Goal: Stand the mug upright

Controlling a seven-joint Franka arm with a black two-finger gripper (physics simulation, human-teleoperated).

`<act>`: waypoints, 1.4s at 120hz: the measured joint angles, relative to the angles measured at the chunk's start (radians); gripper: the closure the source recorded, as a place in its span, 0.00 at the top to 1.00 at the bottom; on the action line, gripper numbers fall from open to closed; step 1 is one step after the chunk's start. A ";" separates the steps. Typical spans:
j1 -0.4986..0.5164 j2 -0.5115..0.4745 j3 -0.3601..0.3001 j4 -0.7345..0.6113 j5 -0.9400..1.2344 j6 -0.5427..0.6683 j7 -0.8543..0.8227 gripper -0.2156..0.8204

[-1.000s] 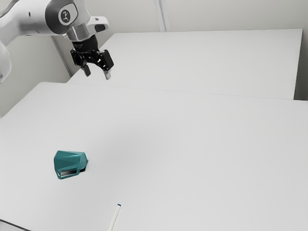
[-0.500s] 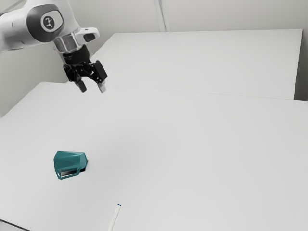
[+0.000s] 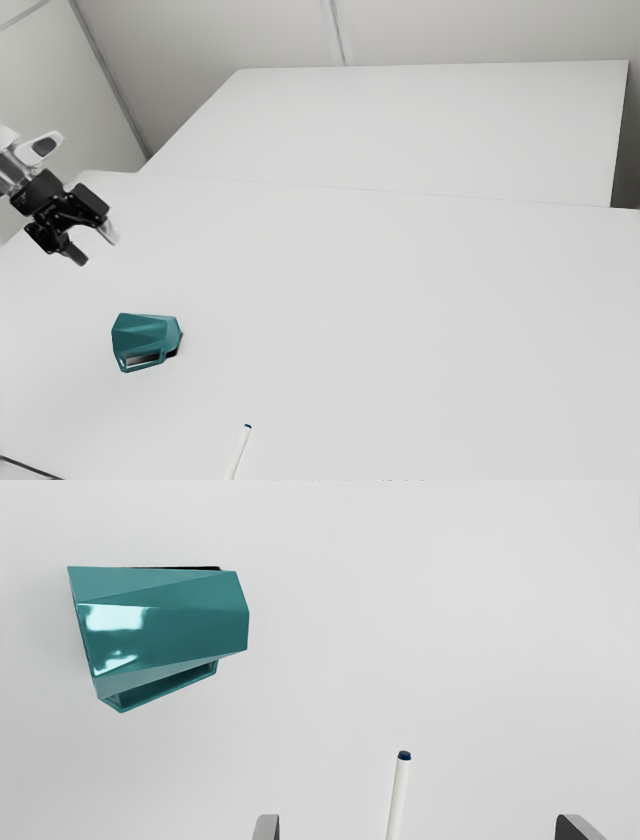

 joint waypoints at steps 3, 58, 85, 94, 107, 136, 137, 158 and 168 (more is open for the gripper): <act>0.000 0.003 0.019 -0.008 -0.006 0.003 0.017 0.79; 0.030 -0.004 0.156 -0.271 -0.150 0.199 0.262 0.79; 0.039 0.115 0.235 -0.233 -0.195 0.251 0.367 0.79; 0.038 0.182 0.241 -0.215 -0.241 0.254 0.409 0.79; 0.050 0.250 0.243 -0.209 -0.316 0.248 0.475 0.79; 0.072 0.370 0.242 -0.192 -0.446 0.217 0.612 0.79; 0.071 0.372 0.242 -0.192 -0.449 0.215 0.616 0.79; 0.033 0.391 0.237 -0.194 -0.482 0.190 0.688 0.79; 0.037 0.397 0.237 -0.194 -0.494 0.178 0.716 0.70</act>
